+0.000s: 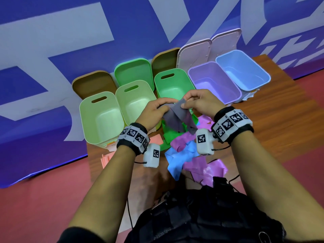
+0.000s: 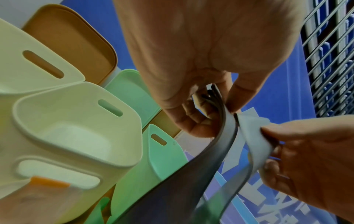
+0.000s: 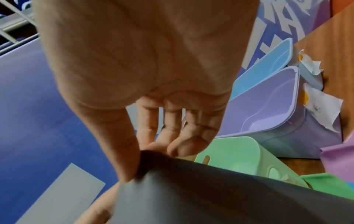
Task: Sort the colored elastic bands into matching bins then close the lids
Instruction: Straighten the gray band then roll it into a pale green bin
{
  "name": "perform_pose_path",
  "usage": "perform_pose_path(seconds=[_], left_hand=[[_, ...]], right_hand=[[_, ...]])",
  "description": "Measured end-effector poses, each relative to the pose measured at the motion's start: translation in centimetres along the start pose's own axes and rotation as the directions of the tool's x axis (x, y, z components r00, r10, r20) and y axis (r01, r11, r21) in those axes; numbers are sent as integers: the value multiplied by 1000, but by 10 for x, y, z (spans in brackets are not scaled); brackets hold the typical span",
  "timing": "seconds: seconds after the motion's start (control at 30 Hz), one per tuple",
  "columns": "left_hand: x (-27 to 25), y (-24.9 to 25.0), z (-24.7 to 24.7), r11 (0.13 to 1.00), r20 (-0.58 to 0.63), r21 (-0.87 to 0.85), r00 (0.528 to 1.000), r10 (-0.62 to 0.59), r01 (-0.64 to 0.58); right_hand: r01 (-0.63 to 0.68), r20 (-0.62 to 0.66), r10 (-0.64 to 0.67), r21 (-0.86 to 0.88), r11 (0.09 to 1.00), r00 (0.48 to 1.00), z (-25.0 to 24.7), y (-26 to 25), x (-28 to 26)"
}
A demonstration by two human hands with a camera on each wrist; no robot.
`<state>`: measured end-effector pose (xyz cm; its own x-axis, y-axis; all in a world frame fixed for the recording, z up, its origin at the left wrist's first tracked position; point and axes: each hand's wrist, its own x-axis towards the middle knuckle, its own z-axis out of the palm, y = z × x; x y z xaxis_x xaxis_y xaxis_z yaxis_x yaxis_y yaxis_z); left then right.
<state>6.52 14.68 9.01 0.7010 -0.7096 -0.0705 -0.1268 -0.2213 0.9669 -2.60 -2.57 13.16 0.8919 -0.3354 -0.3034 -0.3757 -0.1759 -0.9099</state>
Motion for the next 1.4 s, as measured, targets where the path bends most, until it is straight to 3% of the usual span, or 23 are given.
perform_pose_path(seconds=[0.23,0.37,0.6,1.0,1.2,1.4], left_hand=[[2,4,-8,995,-28,-91,999,43,-45],[6,8,-8,994,-64,-112,998,2,-9],[2,24,-11,989,-147,-124,988,57,-75],[0,43,-11,977,-144,-203,989,39,-68],[-1,39,-14,981,-193,-182,981,29,-65],[-3,41,-14,975,-170,-205,984,54,-89]], right_hand=[[22,173,-34,73,997,984,-1,-17,-10],[64,101,-72,83,995,992,7,-13,-2],[142,-8,-142,155,978,990,10,-14,1],[228,-197,-200,134,964,960,15,-12,5],[261,-220,-230,124,957,948,15,-10,4],[261,-232,-223,149,954,947,18,-11,5]])
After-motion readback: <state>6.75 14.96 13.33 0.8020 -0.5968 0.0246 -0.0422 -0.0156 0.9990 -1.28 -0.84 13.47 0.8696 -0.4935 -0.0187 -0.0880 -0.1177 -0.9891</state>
